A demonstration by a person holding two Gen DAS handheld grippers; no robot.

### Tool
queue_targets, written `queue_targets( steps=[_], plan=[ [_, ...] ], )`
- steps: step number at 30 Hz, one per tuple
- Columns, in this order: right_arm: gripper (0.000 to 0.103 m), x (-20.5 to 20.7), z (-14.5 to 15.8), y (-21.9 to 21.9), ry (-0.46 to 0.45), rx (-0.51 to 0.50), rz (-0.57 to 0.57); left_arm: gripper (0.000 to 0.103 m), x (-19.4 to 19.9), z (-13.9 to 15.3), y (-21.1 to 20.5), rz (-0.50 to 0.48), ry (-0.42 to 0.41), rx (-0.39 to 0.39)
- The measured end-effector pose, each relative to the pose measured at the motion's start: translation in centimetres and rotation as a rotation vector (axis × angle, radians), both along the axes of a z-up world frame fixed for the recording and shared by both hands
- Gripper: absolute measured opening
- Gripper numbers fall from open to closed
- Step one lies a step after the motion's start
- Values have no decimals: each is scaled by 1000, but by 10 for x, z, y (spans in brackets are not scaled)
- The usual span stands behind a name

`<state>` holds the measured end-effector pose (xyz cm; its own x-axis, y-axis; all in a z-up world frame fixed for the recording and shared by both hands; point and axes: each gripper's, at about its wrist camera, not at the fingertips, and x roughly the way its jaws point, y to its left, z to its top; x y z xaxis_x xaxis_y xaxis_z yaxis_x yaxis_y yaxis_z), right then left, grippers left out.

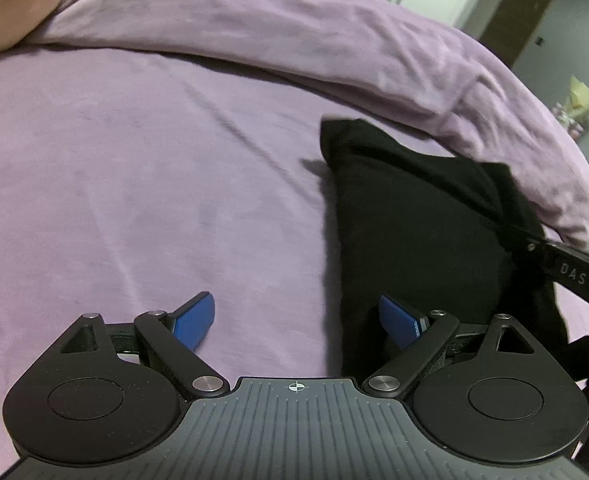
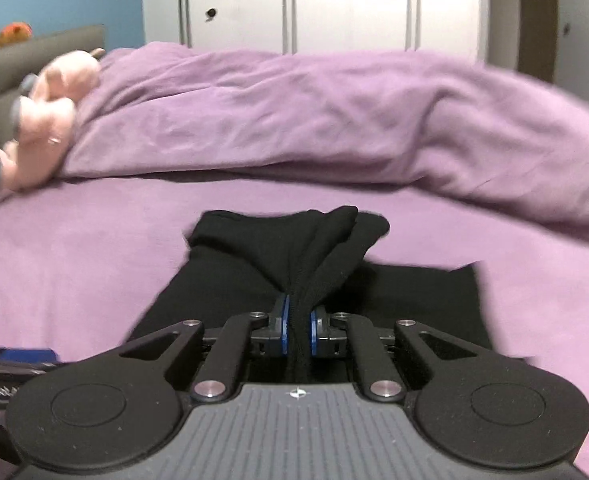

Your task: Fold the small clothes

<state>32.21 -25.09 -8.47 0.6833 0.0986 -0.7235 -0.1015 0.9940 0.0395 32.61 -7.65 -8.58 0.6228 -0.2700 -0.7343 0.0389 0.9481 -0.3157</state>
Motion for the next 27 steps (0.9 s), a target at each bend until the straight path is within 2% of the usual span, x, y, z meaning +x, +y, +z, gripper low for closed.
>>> queue_targets(
  steps=[2,6,8,9,11,13,14,15,16,17,18,20,22,25,26,27],
  plan=[
    [9,-4,-1,-19,10,-22,-35,94,0,0,-13,-25,8,-4],
    [9,-5,-28,-58,114,-7,-122,94,2,-7,-37,-80,47,6],
    [11,-5,-44,-77,178,92,-150,94,-1,-9,-44,-92,39,37],
    [12,-7,-46,-87,172,156,-175,94,-3,-9,-46,-103,30,58],
    [25,-16,-46,-101,176,276,-209,94,-6,-7,-48,-127,23,71],
    [37,-23,-50,-107,187,383,-194,94,-9,-8,-49,-138,23,74],
    [37,-26,-52,-106,170,394,-190,94,-10,-8,-50,-135,24,81],
    [36,-27,-52,-103,154,368,-194,94,-11,-8,-50,-133,25,86],
    [29,-26,-53,-100,157,340,-189,94,-12,-8,-51,-128,28,91],
    [15,-25,-53,-95,160,320,-181,94,-12,-7,-52,-123,32,95],
    [12,-22,-49,-88,163,284,-171,94,-12,-7,-53,-121,34,99],
    [9,-18,-35,-72,127,155,-135,94,-14,-5,-54,-116,36,110],
    [9,-25,-19,-70,59,94,-142,94,-15,-3,-53,-119,33,115],
    [9,-26,-25,-90,70,64,-248,94,-17,-1,-53,-132,25,125],
    [10,-27,-32,-98,87,79,-274,94,-18,-1,-53,-137,25,124],
    [11,-30,-38,-107,107,142,-287,94,-17,-2,-54,-138,27,126]
  ],
)
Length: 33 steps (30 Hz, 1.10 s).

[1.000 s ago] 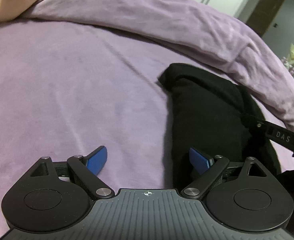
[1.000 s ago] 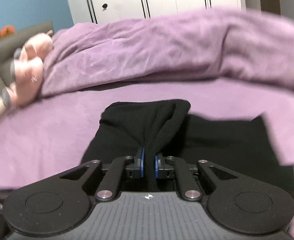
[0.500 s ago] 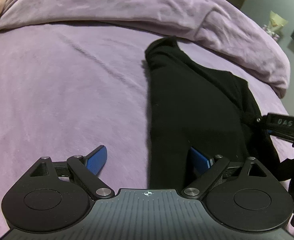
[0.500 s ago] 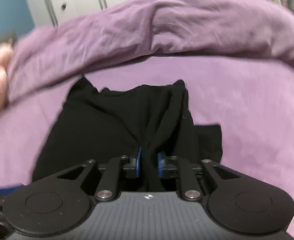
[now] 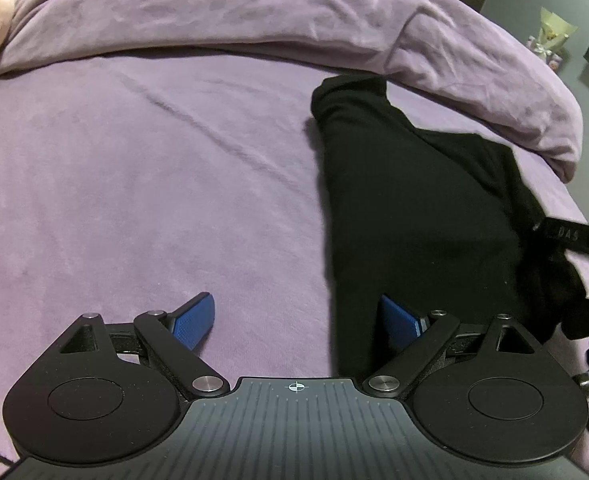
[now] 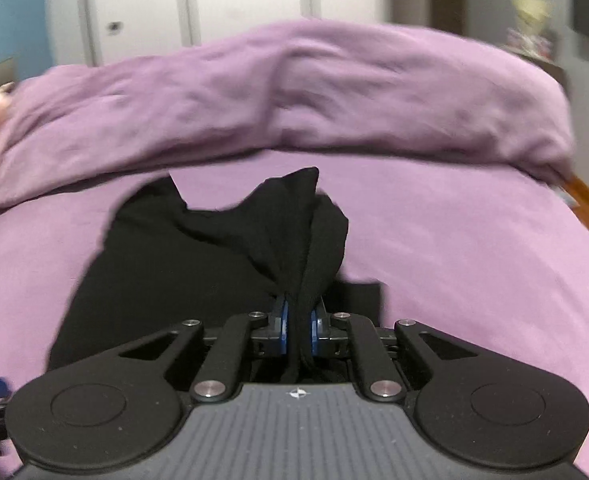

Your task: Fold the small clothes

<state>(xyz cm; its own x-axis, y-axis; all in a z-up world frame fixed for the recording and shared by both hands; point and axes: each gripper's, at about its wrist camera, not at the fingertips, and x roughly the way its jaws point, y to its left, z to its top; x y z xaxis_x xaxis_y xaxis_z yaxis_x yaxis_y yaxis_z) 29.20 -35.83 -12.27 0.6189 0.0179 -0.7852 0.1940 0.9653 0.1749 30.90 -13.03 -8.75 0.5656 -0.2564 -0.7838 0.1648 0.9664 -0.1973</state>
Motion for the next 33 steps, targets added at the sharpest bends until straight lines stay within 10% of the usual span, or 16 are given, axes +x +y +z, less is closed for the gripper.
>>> queue_targets(
  steps=[5,27,33],
  plan=[
    [55,-55,17,-33,-145,254,-140,94,-3,-4,3,-12,4,-4],
    [54,-119,-9,-42,-88,433,-298,97,-27,-14,-26,-89,-44,96],
    [35,-111,-5,-37,-139,452,-301,97,-32,-16,-27,-119,-55,124]
  ],
)
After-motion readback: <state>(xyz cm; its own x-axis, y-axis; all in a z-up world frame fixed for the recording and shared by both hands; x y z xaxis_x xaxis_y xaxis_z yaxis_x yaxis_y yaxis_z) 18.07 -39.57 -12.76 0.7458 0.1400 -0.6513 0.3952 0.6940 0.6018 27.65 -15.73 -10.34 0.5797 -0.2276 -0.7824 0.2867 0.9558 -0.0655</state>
